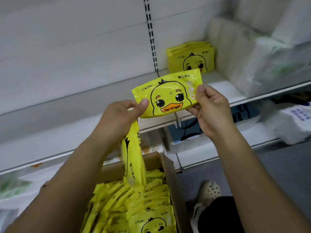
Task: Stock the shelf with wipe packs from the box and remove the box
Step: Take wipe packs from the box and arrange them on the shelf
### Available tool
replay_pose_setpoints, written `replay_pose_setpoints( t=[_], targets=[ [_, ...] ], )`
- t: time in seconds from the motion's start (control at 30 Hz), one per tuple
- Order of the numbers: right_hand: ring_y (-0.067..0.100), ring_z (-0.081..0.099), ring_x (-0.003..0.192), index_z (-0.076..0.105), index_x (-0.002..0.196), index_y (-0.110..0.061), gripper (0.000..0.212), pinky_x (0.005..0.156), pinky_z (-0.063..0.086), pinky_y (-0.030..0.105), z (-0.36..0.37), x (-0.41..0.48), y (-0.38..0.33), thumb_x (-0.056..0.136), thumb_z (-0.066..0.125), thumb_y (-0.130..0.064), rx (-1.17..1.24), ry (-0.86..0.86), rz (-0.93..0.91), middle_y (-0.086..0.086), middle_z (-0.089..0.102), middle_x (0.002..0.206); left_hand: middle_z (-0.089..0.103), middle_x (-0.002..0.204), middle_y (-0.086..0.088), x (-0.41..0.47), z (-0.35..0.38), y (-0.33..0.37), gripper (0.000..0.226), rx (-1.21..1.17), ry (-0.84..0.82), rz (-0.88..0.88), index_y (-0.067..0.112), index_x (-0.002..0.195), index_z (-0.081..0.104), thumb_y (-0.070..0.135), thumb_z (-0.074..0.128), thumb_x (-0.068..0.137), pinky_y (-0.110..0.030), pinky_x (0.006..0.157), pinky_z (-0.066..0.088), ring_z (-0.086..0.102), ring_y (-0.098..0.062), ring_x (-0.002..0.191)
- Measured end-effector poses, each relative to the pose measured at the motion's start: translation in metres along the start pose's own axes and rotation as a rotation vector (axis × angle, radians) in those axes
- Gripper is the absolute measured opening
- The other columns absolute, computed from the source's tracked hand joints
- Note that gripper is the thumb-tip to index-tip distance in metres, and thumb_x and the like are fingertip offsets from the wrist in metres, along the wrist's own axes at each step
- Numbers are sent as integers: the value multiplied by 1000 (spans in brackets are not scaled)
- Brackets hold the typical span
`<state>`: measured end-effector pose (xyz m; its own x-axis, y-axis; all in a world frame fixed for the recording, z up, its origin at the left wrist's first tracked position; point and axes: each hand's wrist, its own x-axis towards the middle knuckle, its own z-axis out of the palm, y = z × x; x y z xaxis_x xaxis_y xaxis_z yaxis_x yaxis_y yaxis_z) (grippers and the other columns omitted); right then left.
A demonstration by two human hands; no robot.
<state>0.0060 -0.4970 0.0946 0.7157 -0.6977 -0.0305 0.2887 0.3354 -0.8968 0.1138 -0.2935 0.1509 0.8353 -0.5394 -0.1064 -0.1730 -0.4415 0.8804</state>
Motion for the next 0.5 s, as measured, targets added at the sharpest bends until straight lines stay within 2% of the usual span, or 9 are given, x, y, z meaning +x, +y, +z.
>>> replay_pose_setpoints(
  t=[0.07, 0.13, 0.2, 0.27, 0.33, 0.4, 0.5],
  targets=[
    [27, 73, 100, 67, 114, -8, 23, 85, 61, 41, -10, 10, 8, 105, 48, -18, 18, 15, 8, 12, 76, 109, 47, 61, -3, 24, 2, 6, 39, -65, -79, -71, 24, 80, 79, 62, 72, 75, -35, 64, 38, 42, -23, 59],
    [25, 74, 96, 68, 111, -9, 22, 81, 61, 39, -18, 22, 10, 105, 49, -17, 16, 24, 0, 11, 76, 105, 41, 64, -8, 47, 5, 10, 28, -162, -109, -148, 21, 68, 78, 48, 79, 73, -32, 57, 38, 37, -23, 60],
    [22, 74, 90, 69, 107, -10, 18, 77, 61, 36, -26, 35, 6, 103, 52, -16, -22, 26, -28, 9, 77, 99, 40, 65, -8, 68, 9, 12, 24, -145, -148, -172, 19, 67, 77, 41, 81, 75, -27, 54, 35, 35, -21, 60],
    [21, 74, 87, 69, 104, -12, 12, 75, 61, 35, -31, 48, 2, 101, 58, -15, -93, 40, -62, 7, 78, 96, 41, 63, -7, 87, 16, 15, 25, -94, -170, -150, 17, 74, 76, 41, 81, 79, -29, 59, 32, 33, -21, 60],
    [20, 74, 83, 68, 102, -14, 6, 71, 60, 34, -37, 59, 4, 98, 64, -14, -147, 85, -75, 3, 78, 94, 46, 59, -3, 105, 27, 16, 26, -94, -125, -125, 14, 79, 76, 39, 81, 82, -32, 63, 34, 36, -21, 56],
    [22, 75, 86, 66, 107, -14, 12, 73, 61, 38, -42, 71, 9, 95, 68, -14, -157, 151, -84, 2, 78, 96, 50, 56, -1, 122, 38, 17, 24, -95, -65, -95, 13, 81, 76, 37, 81, 84, -33, 65, 35, 40, -22, 53],
    [23, 72, 100, 62, 118, -11, 28, 84, 59, 39, -48, 90, 12, 92, 72, -13, -159, 246, -131, 4, 75, 106, 55, 52, 6, 148, 55, 20, 20, -108, -13, -69, 16, 86, 75, 36, 80, 85, -26, 58, 38, 47, -15, 46]
  ],
)
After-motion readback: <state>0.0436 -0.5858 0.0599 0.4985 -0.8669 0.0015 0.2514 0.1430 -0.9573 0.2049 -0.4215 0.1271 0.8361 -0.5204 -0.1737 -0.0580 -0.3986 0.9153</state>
